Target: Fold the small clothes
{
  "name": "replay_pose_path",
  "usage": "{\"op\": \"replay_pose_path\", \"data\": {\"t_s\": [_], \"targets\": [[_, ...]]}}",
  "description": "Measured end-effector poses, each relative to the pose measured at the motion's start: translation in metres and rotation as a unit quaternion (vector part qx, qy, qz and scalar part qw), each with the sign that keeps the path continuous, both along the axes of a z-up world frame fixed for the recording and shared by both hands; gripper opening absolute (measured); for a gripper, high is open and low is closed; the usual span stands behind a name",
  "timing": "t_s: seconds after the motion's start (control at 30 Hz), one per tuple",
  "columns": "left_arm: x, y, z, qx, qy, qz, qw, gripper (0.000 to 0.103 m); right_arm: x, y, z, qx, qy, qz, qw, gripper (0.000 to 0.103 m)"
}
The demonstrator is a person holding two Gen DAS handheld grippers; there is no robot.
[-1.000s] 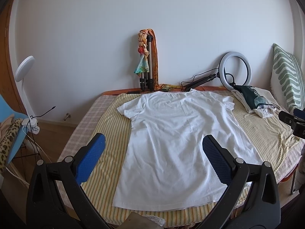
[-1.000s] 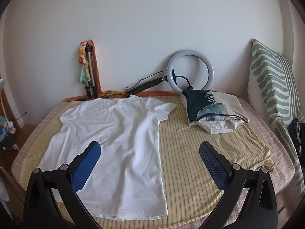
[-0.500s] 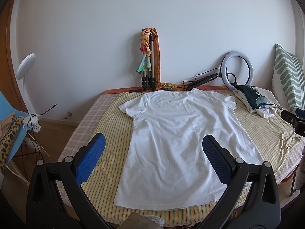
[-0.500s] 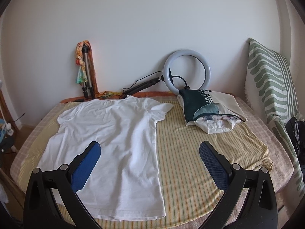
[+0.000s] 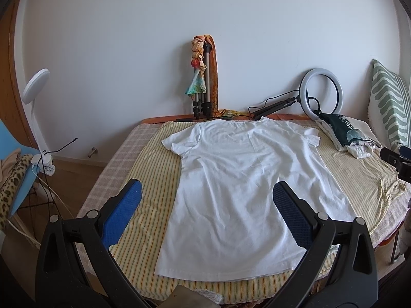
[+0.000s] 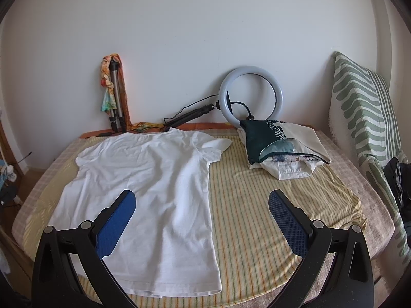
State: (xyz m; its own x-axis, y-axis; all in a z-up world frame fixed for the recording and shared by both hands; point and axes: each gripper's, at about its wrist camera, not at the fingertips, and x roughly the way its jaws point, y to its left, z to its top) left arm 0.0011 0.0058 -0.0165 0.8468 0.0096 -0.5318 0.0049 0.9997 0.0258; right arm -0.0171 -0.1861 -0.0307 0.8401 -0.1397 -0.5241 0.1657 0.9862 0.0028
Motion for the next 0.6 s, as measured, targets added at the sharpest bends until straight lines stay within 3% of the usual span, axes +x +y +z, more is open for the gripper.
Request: {"op": "replay_pose_path", "data": {"t_s": [0.6], "targets": [[0.000, 0.012, -0.001, -0.002, 0.015, 0.011, 0.9998, 0.103, 0.003, 0.001, -0.004, -0.011, 0.002, -0.009, 1.000, 0.103]]}}
